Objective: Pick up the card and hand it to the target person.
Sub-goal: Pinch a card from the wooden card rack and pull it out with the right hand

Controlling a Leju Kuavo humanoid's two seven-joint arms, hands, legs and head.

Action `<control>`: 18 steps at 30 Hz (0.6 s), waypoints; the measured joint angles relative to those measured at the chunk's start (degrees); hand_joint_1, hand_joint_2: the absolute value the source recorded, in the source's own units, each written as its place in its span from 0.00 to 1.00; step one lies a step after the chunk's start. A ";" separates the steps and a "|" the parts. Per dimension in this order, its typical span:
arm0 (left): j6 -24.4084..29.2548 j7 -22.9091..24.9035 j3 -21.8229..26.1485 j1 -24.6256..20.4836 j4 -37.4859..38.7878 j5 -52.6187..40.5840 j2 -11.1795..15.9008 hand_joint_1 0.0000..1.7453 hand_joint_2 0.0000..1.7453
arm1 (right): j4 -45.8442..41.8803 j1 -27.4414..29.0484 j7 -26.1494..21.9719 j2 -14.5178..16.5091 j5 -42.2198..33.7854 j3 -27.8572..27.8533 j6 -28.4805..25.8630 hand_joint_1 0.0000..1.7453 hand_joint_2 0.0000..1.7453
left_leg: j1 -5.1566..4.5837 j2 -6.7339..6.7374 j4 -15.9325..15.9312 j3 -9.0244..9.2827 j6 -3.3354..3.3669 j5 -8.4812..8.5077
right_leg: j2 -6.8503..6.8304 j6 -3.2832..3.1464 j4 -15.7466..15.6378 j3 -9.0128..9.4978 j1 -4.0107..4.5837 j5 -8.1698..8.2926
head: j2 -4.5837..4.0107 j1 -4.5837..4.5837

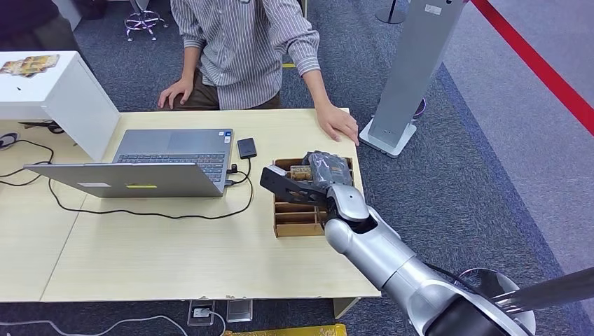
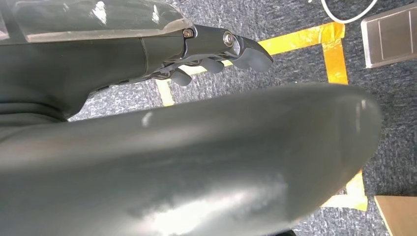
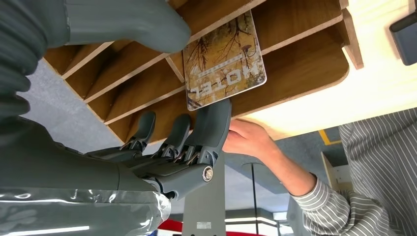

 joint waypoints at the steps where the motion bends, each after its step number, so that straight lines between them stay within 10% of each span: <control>1: 0.00 -0.06 0.00 0.00 0.01 0.09 0.00 0.00 0.00 | 0.13 0.00 -0.04 0.09 0.00 0.00 -0.01 0.47 1.00 | 0.00 0.00 0.00 0.00 0.00 0.00 | 0.00 0.00 0.00 0.00 0.00 0.00 | -0.01 0.00; 8: 0.01 -0.17 -0.03 0.00 0.00 0.16 -0.01 0.00 0.00 | 0.81 -0.06 -0.42 0.26 0.05 0.00 -0.07 0.53 1.00 | 0.00 0.00 0.00 -0.01 0.00 0.00 | 0.00 0.00 0.00 0.00 0.00 0.00 | 0.00 0.03; 18: 0.09 -0.17 -0.07 0.00 0.01 0.16 -0.01 0.00 0.00 | 1.20 -0.70 -0.70 0.74 0.39 -0.04 -0.56 0.94 1.00 | 0.00 0.00 0.00 0.00 0.00 0.00 | 0.00 0.00 0.00 0.00 0.00 0.00 | 0.00 -0.02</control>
